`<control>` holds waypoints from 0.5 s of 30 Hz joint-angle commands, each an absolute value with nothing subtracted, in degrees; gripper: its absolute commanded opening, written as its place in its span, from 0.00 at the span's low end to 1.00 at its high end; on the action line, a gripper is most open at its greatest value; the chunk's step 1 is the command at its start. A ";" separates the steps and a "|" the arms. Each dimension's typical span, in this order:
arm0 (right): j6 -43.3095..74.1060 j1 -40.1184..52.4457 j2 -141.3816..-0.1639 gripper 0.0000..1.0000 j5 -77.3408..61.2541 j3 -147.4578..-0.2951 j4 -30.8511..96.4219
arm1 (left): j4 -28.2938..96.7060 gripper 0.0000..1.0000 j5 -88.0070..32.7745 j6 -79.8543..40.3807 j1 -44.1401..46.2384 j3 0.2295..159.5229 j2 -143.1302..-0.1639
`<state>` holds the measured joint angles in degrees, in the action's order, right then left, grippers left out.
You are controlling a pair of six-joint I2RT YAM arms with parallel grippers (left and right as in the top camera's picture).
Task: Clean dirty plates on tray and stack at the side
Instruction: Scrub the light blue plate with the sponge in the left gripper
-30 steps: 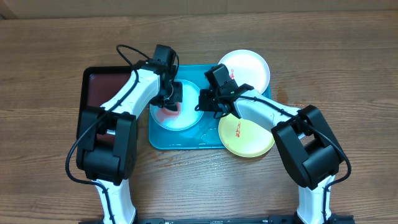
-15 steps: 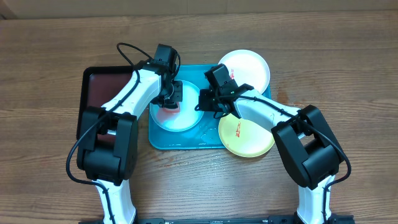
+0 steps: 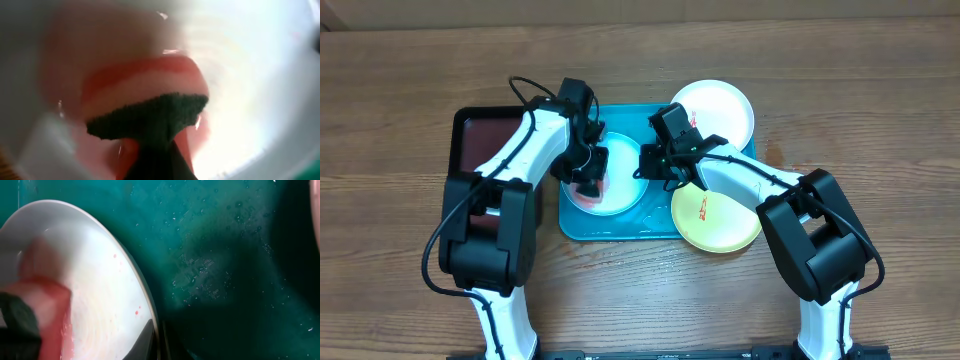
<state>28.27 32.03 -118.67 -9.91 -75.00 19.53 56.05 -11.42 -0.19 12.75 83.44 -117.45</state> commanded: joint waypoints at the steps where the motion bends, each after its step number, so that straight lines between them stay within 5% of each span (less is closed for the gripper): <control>1: 28.80 32.40 -119.17 0.04 -10.37 -76.23 18.96 | 55.70 0.04 -25.63 7.31 13.30 82.72 -117.64; 8: 28.80 32.40 -119.17 0.04 -10.37 -76.23 19.00 | 47.24 0.04 -23.27 2.09 13.23 82.72 -117.64; 15: 28.80 32.40 -119.17 0.04 -10.33 -76.23 19.18 | 43.00 0.04 3.29 -10.68 13.23 82.70 -117.64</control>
<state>28.49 32.03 -118.67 -9.96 -75.00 19.38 43.11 -12.08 -3.49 13.15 82.94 -117.45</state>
